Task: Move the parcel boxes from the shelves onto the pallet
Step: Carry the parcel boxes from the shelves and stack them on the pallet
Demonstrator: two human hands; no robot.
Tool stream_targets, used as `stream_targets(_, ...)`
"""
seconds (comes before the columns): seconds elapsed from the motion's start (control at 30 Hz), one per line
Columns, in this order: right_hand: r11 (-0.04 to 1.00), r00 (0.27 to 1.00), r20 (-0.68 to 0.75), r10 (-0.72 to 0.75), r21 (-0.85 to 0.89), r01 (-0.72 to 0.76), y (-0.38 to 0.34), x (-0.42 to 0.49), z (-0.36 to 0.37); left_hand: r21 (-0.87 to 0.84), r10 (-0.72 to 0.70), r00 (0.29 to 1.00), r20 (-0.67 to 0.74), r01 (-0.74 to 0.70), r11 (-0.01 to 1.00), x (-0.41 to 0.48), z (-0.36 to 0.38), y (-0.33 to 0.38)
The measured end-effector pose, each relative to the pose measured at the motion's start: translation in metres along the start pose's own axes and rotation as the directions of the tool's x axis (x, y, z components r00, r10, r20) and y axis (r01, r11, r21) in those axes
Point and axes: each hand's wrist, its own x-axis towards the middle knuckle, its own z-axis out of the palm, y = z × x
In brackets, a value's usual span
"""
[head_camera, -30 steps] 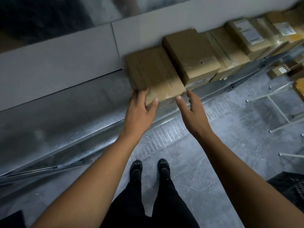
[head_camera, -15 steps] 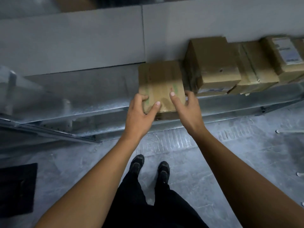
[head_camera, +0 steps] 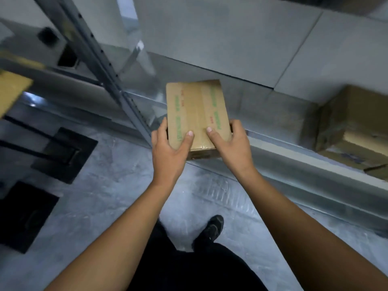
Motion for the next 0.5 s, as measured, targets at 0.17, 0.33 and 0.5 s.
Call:
stream_targets(0.17, 0.994, 0.989, 0.105, -0.104, -0.024, 0.107, -0.048, -0.005, 0.075, -0.042, -0.040, 0.989, -0.143, 0.035, 0.999, 0.020, -0.078, -0.019)
stream_targets(0.33, 0.978, 0.956, 0.220, -0.195, -0.024, 0.205, -0.106, -0.021, 0.174, -0.056, -0.060, 0.958, -0.280, 0.046, 0.997, 0.045, -0.179, -0.046)
stream_targets(0.5, 0.950, 0.899, 0.325, -0.294, -0.010, 0.313, -0.166, -0.039, 0.279, -0.150, -0.100, 0.920, -0.378, 0.046, 0.988, 0.073, -0.284, -0.079)
